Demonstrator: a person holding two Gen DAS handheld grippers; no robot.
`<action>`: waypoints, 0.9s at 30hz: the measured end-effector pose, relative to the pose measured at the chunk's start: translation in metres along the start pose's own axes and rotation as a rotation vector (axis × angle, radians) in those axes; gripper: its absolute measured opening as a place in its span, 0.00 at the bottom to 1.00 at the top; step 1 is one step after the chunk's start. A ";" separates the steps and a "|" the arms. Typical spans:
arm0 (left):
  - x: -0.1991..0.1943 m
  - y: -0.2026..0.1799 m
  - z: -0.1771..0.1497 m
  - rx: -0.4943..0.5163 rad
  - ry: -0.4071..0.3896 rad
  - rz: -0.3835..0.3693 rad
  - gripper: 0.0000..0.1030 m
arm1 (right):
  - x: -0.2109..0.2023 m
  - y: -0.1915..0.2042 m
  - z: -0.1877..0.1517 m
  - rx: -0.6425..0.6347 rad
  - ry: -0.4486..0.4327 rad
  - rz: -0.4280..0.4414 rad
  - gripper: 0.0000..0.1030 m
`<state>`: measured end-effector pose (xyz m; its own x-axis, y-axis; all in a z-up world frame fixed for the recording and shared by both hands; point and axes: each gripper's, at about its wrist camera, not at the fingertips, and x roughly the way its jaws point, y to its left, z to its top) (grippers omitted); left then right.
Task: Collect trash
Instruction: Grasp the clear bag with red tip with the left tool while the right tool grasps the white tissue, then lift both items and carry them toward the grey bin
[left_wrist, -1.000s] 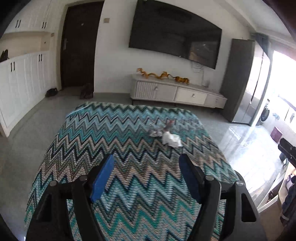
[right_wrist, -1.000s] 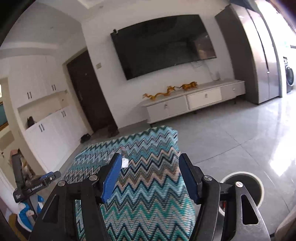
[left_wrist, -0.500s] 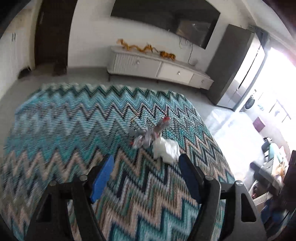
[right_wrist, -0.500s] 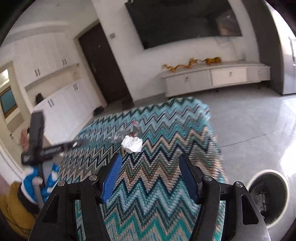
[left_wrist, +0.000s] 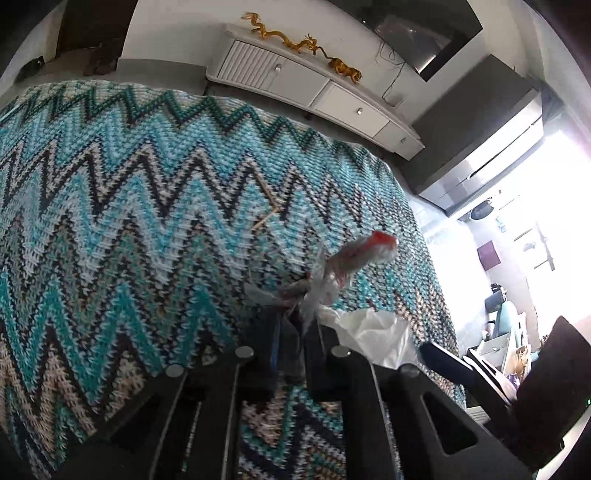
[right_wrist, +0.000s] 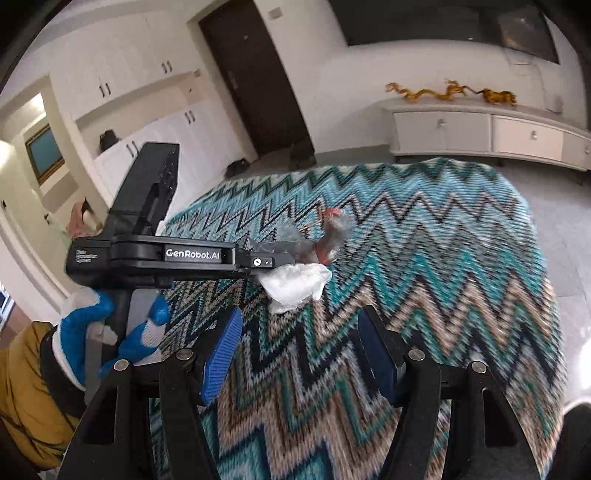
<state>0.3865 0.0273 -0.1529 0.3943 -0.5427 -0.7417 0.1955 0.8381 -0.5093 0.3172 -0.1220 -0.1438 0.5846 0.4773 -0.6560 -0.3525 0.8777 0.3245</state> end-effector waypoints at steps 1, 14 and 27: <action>-0.002 0.004 -0.001 -0.011 -0.005 -0.005 0.08 | 0.006 0.000 0.002 -0.002 0.008 -0.003 0.63; -0.027 0.047 -0.012 -0.076 -0.048 -0.007 0.06 | 0.045 -0.004 0.020 0.061 0.061 0.050 0.41; -0.108 0.025 -0.078 -0.009 -0.152 0.107 0.05 | -0.035 -0.005 -0.026 0.169 -0.054 0.096 0.19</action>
<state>0.2784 0.1029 -0.1199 0.5435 -0.4349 -0.7180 0.1369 0.8898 -0.4353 0.2794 -0.1442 -0.1404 0.5944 0.5568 -0.5803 -0.2835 0.8203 0.4967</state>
